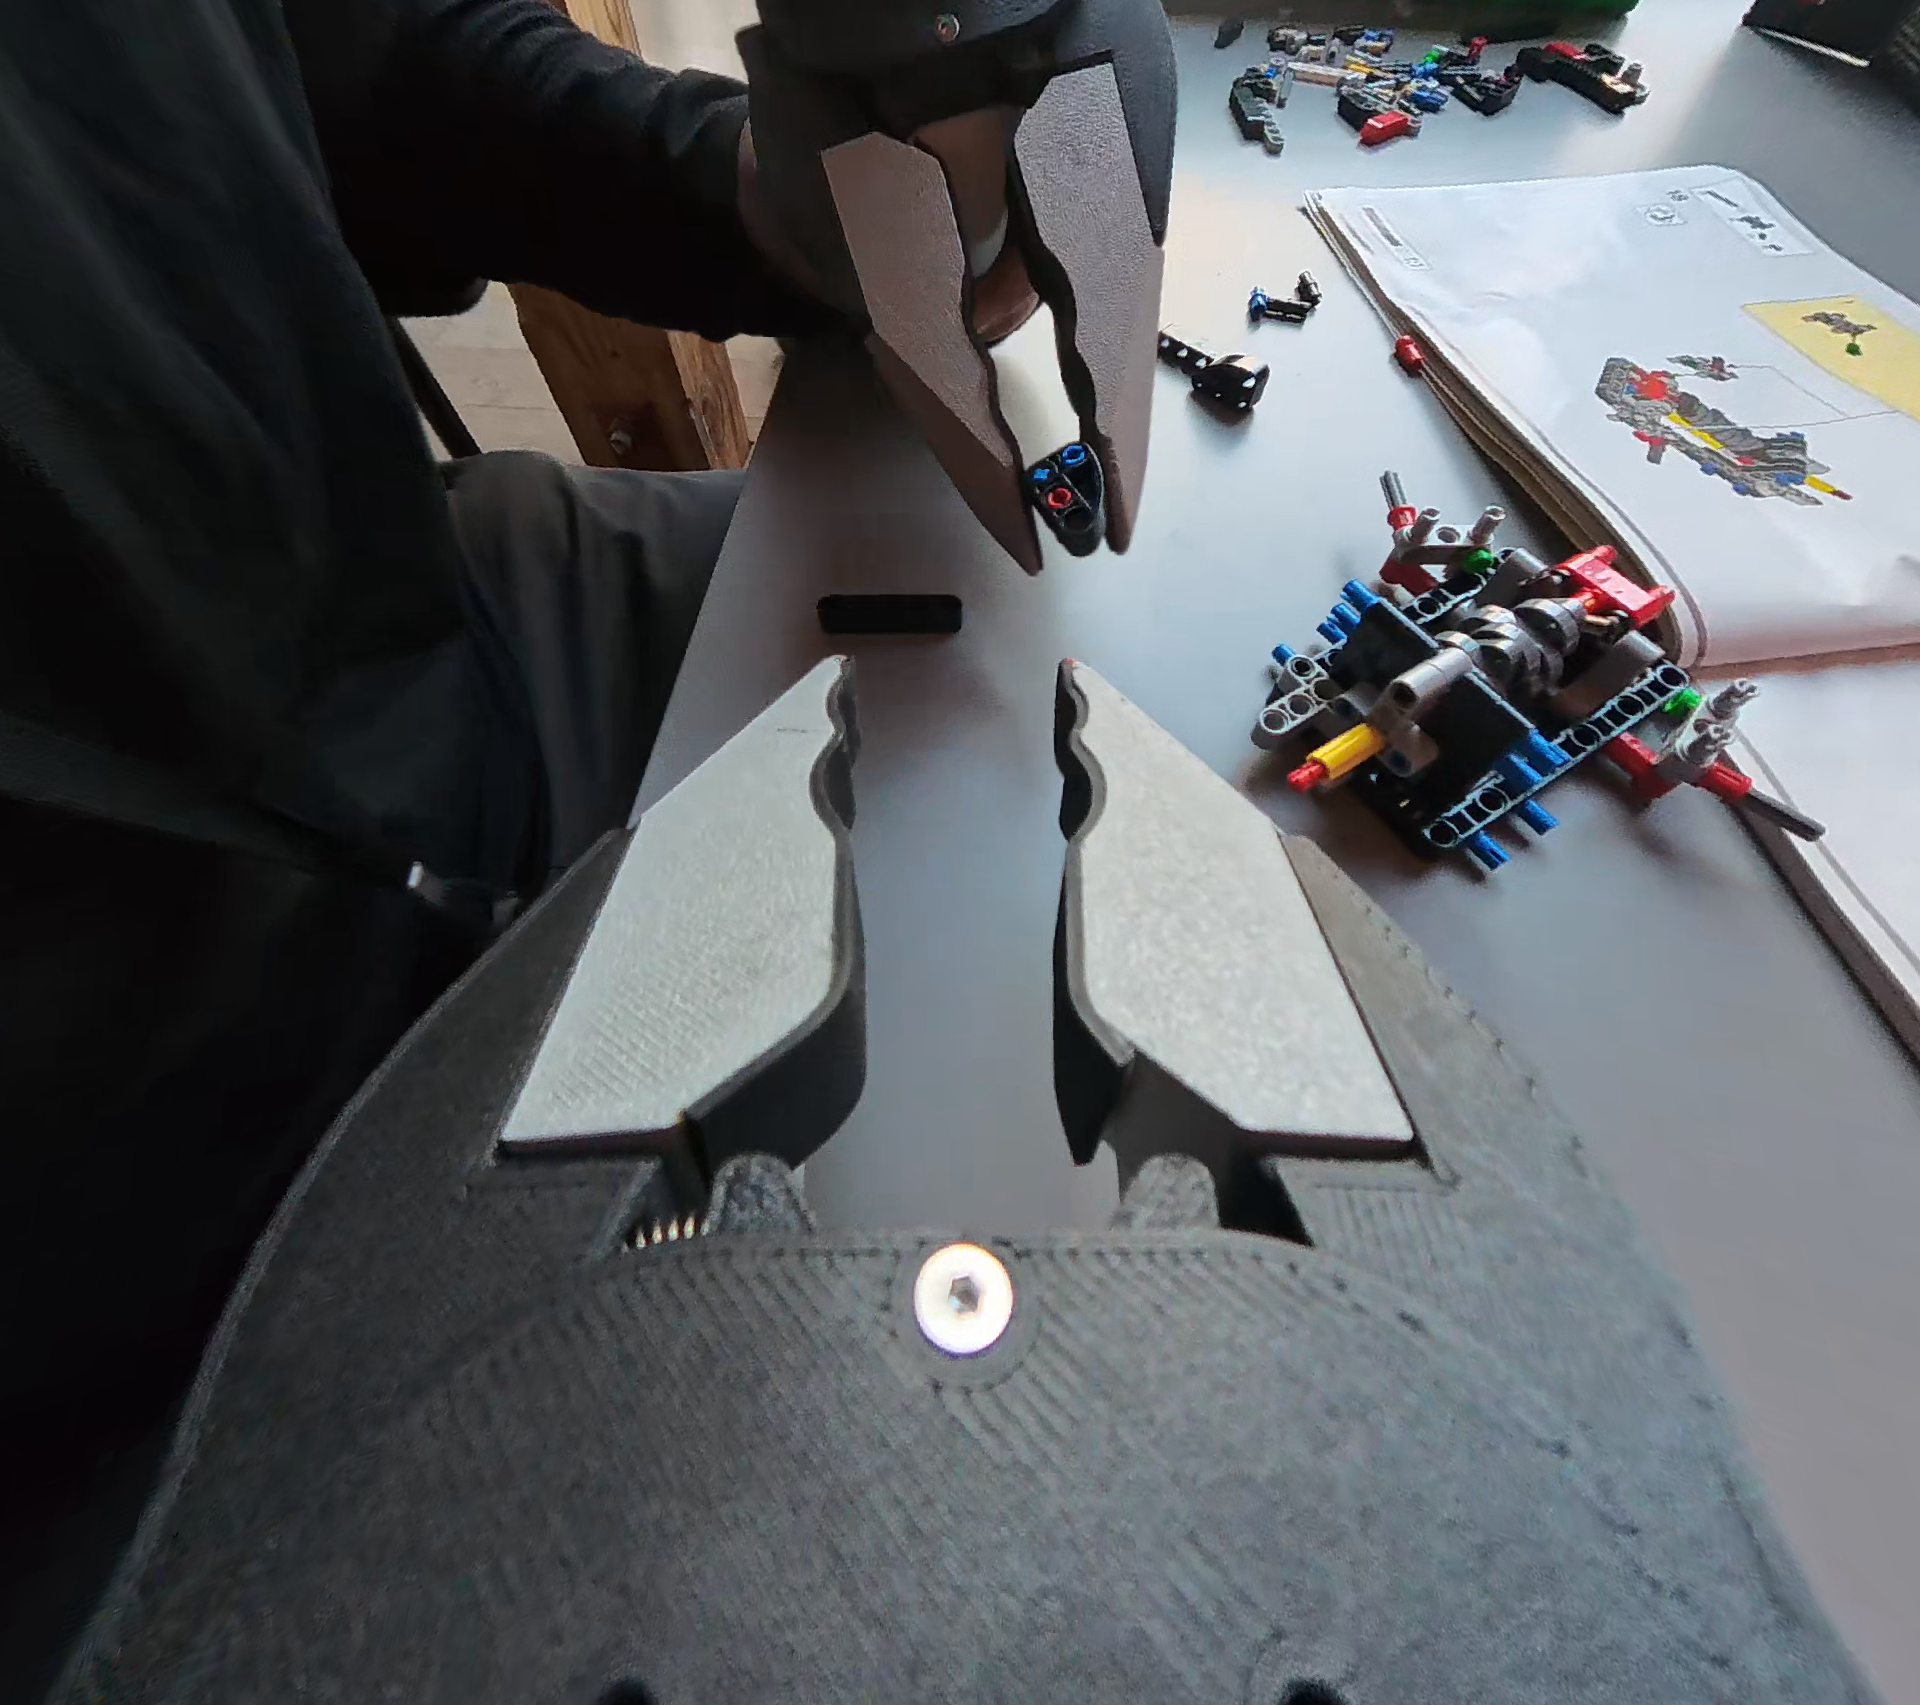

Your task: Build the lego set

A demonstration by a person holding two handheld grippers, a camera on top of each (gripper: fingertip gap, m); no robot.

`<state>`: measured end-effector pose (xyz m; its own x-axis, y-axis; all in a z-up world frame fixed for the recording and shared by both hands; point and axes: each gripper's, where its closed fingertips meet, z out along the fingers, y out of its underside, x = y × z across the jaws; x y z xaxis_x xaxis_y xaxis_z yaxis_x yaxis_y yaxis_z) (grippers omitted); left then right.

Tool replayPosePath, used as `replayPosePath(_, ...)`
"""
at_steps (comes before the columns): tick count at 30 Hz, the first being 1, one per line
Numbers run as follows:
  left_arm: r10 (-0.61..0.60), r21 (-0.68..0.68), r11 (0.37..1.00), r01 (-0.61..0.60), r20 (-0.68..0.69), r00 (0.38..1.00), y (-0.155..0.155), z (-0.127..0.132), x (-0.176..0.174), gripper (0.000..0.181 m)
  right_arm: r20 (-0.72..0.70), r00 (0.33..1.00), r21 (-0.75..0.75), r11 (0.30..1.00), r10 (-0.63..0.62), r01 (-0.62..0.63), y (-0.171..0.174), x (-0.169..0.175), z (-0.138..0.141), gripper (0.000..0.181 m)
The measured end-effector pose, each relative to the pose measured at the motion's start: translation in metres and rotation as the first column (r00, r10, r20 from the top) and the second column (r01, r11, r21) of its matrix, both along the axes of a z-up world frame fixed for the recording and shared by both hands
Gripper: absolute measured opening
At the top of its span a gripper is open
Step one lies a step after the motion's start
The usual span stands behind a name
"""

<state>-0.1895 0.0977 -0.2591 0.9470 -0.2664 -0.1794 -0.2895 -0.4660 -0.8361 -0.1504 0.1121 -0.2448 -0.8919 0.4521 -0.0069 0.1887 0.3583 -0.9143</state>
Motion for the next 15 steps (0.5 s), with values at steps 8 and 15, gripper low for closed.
replayPosePath(8,-0.007,-0.025,1.000,0.005,-0.064,0.998,0.0006,-0.0059,0.0004,0.013,0.036,0.999,-0.042,0.999,-0.008,0.010,0.0035,-0.0042,0.0028,0.036)
replayPosePath(15,-0.018,-0.011,1.000,0.017,-0.022,1.000,0.0005,-0.0025,0.0008,0.013,0.033,0.999,-0.031,0.999,-0.010,0.011,0.0037,-0.0042,0.0018,0.035)
